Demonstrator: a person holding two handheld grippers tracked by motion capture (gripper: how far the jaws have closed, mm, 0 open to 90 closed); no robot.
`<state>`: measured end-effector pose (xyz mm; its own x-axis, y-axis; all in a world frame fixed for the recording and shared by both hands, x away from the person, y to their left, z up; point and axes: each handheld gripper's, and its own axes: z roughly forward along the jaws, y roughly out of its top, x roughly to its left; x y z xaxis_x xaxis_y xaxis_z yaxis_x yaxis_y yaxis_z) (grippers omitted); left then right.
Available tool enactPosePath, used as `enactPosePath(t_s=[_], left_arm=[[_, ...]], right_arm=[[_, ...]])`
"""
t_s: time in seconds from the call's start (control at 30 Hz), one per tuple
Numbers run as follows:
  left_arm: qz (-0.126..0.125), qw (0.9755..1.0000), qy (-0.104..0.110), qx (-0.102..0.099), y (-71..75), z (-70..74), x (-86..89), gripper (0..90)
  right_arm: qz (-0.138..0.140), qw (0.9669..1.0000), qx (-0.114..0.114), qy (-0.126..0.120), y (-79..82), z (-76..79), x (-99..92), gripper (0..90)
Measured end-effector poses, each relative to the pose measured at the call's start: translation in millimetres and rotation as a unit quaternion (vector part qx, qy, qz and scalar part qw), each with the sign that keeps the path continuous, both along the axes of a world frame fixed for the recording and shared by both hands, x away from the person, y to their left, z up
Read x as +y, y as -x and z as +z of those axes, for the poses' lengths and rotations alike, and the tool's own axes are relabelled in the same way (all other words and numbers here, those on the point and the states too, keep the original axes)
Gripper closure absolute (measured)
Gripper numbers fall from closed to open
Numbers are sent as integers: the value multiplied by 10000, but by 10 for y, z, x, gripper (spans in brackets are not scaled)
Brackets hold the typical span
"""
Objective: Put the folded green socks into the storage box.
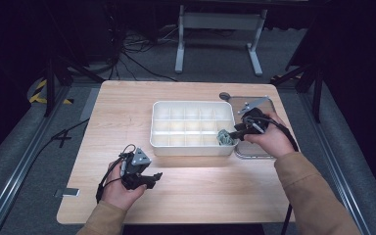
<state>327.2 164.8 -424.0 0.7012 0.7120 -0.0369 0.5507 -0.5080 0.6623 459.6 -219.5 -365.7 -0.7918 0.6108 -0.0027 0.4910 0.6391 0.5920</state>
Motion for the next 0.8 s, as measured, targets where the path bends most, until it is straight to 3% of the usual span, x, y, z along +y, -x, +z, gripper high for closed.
enactPosePath(t_s=[0.2,0.23,0.37,0.63,0.8], left_arm=[[135,9999,42,0,-30,25,68,398],[176,9998,83,-29,-39,37,92,397],[244,9996,118,-27,-50,65,121,397],[343,9992,169,77,-92,70,163,403],[451,9988,208,32,-101,109,214,405]], right_arm=[[-240,9987,-266,-365,170,122,-178,521],[-340,9972,-367,-559,245,153,-247,511],[-539,9944,-489,-771,373,171,-369,502],[-874,9895,-685,-926,709,146,-650,501],[-1125,9858,-755,-989,886,107,-816,501]])
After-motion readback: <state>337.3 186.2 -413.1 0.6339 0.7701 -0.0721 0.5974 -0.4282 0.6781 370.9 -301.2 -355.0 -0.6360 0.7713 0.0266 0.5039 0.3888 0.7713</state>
